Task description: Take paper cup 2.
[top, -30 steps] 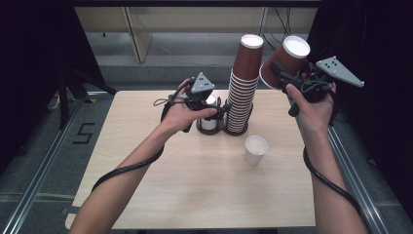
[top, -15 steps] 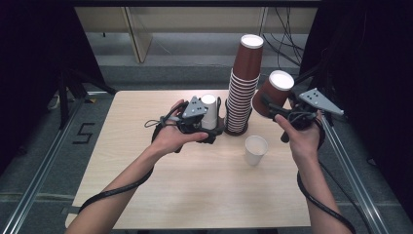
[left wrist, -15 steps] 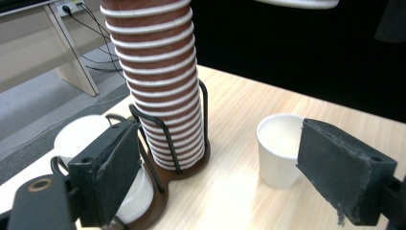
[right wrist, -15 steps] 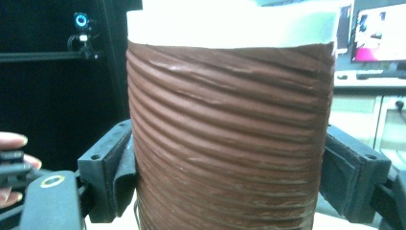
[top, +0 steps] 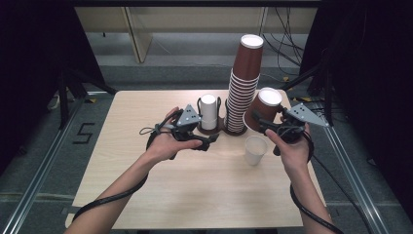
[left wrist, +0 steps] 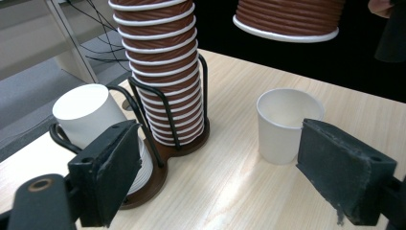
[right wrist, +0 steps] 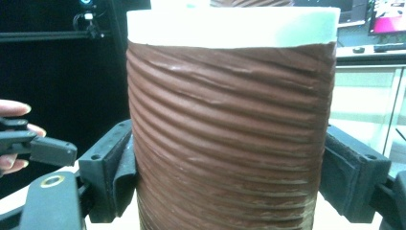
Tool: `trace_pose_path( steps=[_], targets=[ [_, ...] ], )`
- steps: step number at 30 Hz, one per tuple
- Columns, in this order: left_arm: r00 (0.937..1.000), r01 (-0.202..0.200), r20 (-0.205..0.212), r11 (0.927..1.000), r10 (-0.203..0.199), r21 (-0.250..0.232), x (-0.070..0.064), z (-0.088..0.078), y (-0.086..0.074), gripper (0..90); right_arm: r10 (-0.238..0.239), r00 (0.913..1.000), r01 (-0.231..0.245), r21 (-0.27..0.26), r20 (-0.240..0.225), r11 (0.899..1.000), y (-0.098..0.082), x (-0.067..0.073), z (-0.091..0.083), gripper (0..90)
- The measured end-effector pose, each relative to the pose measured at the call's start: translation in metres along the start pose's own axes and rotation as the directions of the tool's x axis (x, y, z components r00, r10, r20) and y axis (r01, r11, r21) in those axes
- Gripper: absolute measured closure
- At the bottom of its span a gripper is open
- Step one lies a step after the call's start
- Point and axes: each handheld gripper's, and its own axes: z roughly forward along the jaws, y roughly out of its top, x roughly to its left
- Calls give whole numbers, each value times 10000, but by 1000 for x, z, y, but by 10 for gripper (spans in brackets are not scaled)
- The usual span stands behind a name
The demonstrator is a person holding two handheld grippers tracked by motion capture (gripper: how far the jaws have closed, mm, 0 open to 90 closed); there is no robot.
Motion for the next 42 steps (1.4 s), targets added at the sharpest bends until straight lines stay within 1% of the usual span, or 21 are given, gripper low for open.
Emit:
trace_pose_path(
  steps=[1, 3, 7, 8, 13, 15, 17, 18, 20, 22, 25, 26, 29, 30, 32, 33, 35, 37, 38, 40, 42],
  targets=[
    [10000, 33, 8, 10000, -33, -8, 0, 0, -1, 141, 88, 10000, -88, 15, 28, 10000, -1, 1, 0, 184],
    [10000, -2, 38, 10000, 1, 95, -1, 1, -4, 142, -40, 10000, 41, 268, -74, 9996, -5, 2, 1, 184],
    [10000, 19, 81, 9999, -20, 169, -5, 2, -8, 142, -30, 9997, 38, 319, -258, 9995, -15, 5, 3, 184],
    [10000, 18, 76, 9998, -19, 184, -6, 2, -9, 142, -32, 9999, 40, 519, -143, 9986, -18, 7, 2, 183],
    [9998, 17, 183, 9998, -21, 198, -9, -2, -16, 142, 4, 9995, 18, 723, -311, 9974, -27, 14, 3, 183],
    [9999, -42, 127, 9994, 38, 350, -9, -5, -18, 142, -148, 9993, 175, 807, -340, 9966, -29, 16, 3, 183],
    [9999, -78, 148, 9993, 73, 358, -9, -7, -19, 142, -100, 9985, 149, 904, -545, 9958, -31, 18, 4, 183],
    [9999, -19, 152, 9994, 14, 331, -9, -8, -21, 142, -244, 9983, 293, 925, -533, 9953, -32, 19, 4, 183],
    [9999, -26, 128, 9991, 21, 428, -8, -9, -22, 142, -192, 9980, 257, 1103, -595, 9936, -34, 22, 5, 183],
    [9999, 11, 135, 9989, -18, 463, -8, -9, -24, 142, -415, 9963, 505, 1210, -758, 9914, -36, 23, 7, 183],
    [9999, -19, 128, 9988, 12, 491, -7, -7, -26, 143, -483, 9945, 601, 1282, -932, 9899, -39, 24, 9, 183],
    [9999, -21, 159, 9988, 13, 497, -8, -7, -26, 143, -342, 9960, 451, 1329, -830, 9901, -40, 26, 9, 183],
    [9997, -93, 229, 9989, 82, 465, -10, -5, -27, 142, -179, 9958, 300, 1358, -900, 9903, -42, 25, 10, 184],
    [9998, -102, 183, 9988, 93, 483, -11, -5, -28, 142, 270, 9945, -128, 1387, -1012, 9903, -44, 27, 11, 184],
    [9997, -125, 236, 9987, 113, 502, -13, -6, -28, 142, 463, 9935, -315, 1403, -1037, 9896, -45, 29, 11, 183],
    [9996, -144, 256, 9987, 132, 489, -14, -6, -29, 142, 378, 9945, -240, 1387, -977, 9900, -45, 29, 12, 184],
    [9994, -156, 323, 9990, 143, 409, -15, -7, -29, 141, 1112, 9887, -949, 1543, -1008, 9834, -47, 33, 13, 183],
    [9992, -175, 358, 9991, 161, 391, -16, -9, -30, 142, 1485, 9843, -1322, 1589, -954, 9784, -49, 36, 15, 182],
    [9991, -166, 385, 9993, 153, 325, -17, -10, -31, 141, 1377, 9857, -1213, 1574, -973, 9800, -49, 36, 16, 181],
    [9992, -130, 392, 9996, 119, 263, -18, -10, -32, 141, 1889, 9759, -1696, 1655, -1089, 9715, -51, 40, 19, 180],
    [9990, -75, 438, 9998, 66, 205, -19, -10, -34, 140, 1984, 9748, -1804, 1632, -1020, 9700, -53, 41, 21, 180]
  ],
)
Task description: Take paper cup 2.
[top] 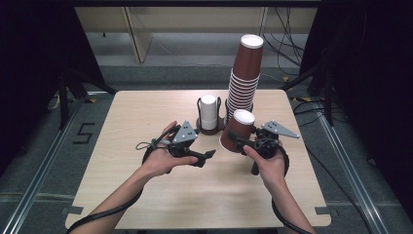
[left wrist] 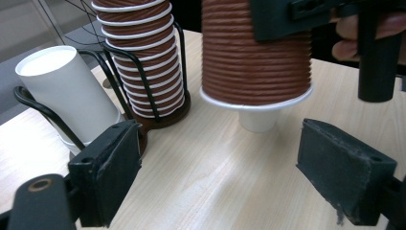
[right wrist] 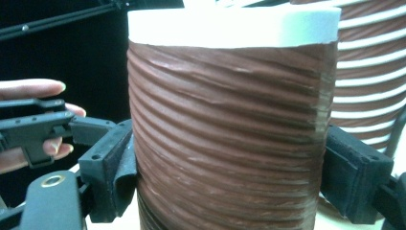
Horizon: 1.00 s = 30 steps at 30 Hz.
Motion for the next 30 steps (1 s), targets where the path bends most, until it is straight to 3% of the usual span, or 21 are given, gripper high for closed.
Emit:
trace_pose_path(
  steps=[4, 10, 13, 20, 22, 25, 26, 28, 29, 30],
  targets=[
    [9999, 89, 123, 9999, -89, -53, -3, 1, -5, 127, 787, 9969, -787, -109, 0, 9968, -5, 4, 7, 180],
    [9999, 104, 113, 9999, -103, -67, -6, 5, -10, 66, 1535, 9881, -1536, -63, -84, 9881, -11, 10, 15, 179],
    [9999, 46, 131, 10000, -46, 12, -8, 8, -11, 42, 1686, 9856, -1688, -131, -106, 9856, -15, 11, 17, 179],
    [9998, 55, 195, 10000, -54, -42, -12, 16, -14, 6, 2593, 9658, -2594, -165, -96, 9656, -22, 15, 20, 179],
    [9997, 45, 239, 10000, -44, -39, -13, 19, -15, 0, 2548, 9670, -2549, -227, -77, 9667, -23, 16, 21, 179],
    [9995, 94, 299, 9999, -91, -101, -14, 23, -15, 0, 2720, 9623, -2720, -218, -51, 9620, -26, 16, 22, 179],
    [9996, 90, 282, 9999, -88, -71, -15, 24, -15, 0, 2899, 9570, -2899, -171, -37, 9569, -26, 18, 22, 179],
    [9996, 101, 272, 9999, -98, -80, -15, 27, -16, 0, 2981, 9545, -2982, -179, -68, 9543, -27, 18, 22, 179],
    [9995, 96, 299, 9999, -93, -98, -15, 28, -16, 0, 2884, 9575, -2883, -154, 71, 9574, -28, 17, 22, 179],
    [9995, 77, 294, 9999, -75, -67, -15, 29, -15, 0, 3009, 9537, -3009, -133, -31, 9536, -29, 18, 22, 179]
  ],
)
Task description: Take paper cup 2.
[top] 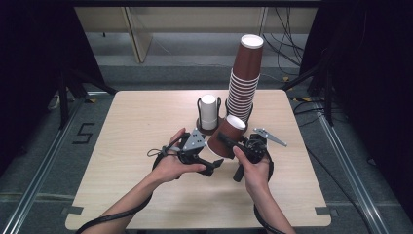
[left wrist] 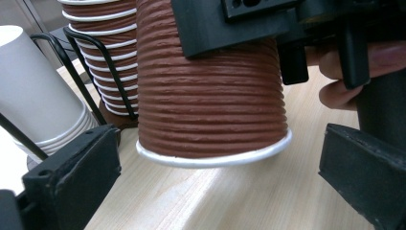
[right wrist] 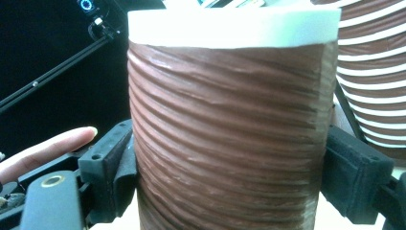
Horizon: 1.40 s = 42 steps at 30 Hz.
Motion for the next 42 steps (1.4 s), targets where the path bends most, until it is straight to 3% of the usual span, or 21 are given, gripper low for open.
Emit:
trace_pose_path(
  steps=[16, 36, 42],
  targets=[
    [9998, 180, 61, 9998, -180, -43, 1, 15, -2, 0, 321, 9995, -321, -107, 31, 9994, -4, -2, -1, 179],
    [9998, -130, 166, 9997, 127, 209, 2, 25, -3, 0, 512, 9987, -513, -63, -74, 9987, -7, 1, 1, 179],
    [9999, -5, 160, 9999, 3, 127, 2, 28, -4, 0, 547, 9984, -548, -57, -164, 9985, -8, 3, 1, 180]
  ],
)
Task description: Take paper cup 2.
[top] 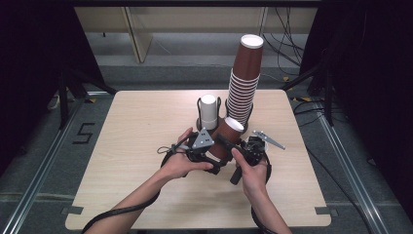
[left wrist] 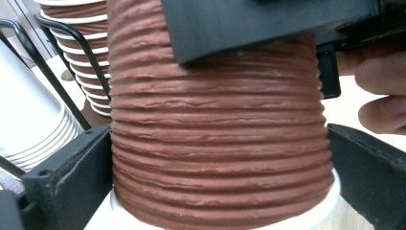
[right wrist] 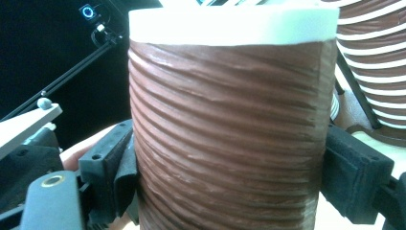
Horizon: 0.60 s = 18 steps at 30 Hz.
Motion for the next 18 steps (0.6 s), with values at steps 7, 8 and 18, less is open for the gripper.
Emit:
trace_pose_path(
  steps=[7, 8, 18],
  targets=[
    [10000, 15, 48, 9998, -16, 173, 1, 1, -1, 0, -72, 10000, 72, 72, -4, 9999, 0, 2, -1, 180],
    [10000, 7, 70, 9999, -9, 164, 1, 2, -1, 0, -37, 10000, 37, 72, 5, 10000, 0, 2, 0, 180],
    [9998, -147, 172, 9992, 141, 371, 2, 0, 0, 42, -138, 9999, 139, 153, -54, 9998, 0, 2, 0, 167]
  ],
)
